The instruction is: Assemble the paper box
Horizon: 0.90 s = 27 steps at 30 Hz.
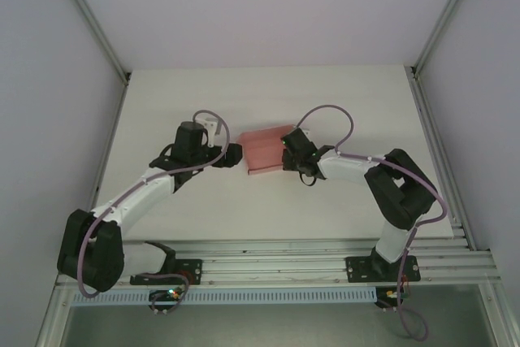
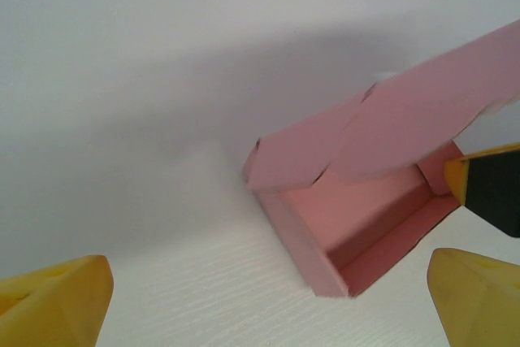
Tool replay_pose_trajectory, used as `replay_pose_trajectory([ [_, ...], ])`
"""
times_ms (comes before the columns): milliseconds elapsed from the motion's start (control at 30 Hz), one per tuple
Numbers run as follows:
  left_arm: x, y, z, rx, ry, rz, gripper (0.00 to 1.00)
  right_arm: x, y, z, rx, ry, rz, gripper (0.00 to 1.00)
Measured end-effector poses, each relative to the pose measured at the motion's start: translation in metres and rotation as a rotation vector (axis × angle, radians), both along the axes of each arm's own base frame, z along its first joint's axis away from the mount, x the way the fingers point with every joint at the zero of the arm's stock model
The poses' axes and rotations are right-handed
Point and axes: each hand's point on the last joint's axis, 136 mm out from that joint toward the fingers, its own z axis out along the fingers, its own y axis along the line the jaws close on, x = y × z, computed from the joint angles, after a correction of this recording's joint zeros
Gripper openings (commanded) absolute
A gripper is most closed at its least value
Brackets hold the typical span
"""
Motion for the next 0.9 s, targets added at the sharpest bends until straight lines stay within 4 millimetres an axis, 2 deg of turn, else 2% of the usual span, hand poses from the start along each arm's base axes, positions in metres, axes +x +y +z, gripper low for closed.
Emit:
replay_pose_trajectory([
  [67,-0.001,0.002,-0.001,-0.002,0.005,0.009,1.0,0.005,0.003,0.001,-0.006,-0.013,0.003,0.0],
  [200,0.001,0.015,-0.006,-0.016,0.023,0.07,1.0,0.009,0.006,0.003,-0.012,-0.035,0.004,0.0],
  [367,0.002,0.033,-0.018,-0.096,0.089,0.165,1.0,0.003,0.004,0.006,-0.055,-0.077,-0.006,0.0],
  [467,0.004,0.021,-0.01,-0.156,0.086,0.185,0.98,-0.002,0.005,0.019,-0.119,-0.138,-0.028,0.0],
  [633,-0.002,-0.024,0.015,-0.144,0.031,0.15,0.73,-0.009,0.017,0.052,-0.173,-0.244,-0.05,0.0],
  [733,0.012,-0.025,0.03,-0.126,-0.018,0.204,0.7,-0.006,0.019,0.07,-0.16,-0.289,-0.076,0.0],
  [833,0.019,-0.018,0.03,-0.091,-0.052,0.264,0.67,-0.006,0.013,0.082,-0.146,-0.313,-0.11,0.0],
  [900,0.021,-0.02,0.027,-0.079,-0.065,0.274,0.65,-0.006,0.013,0.087,-0.133,-0.321,-0.117,0.0],
])
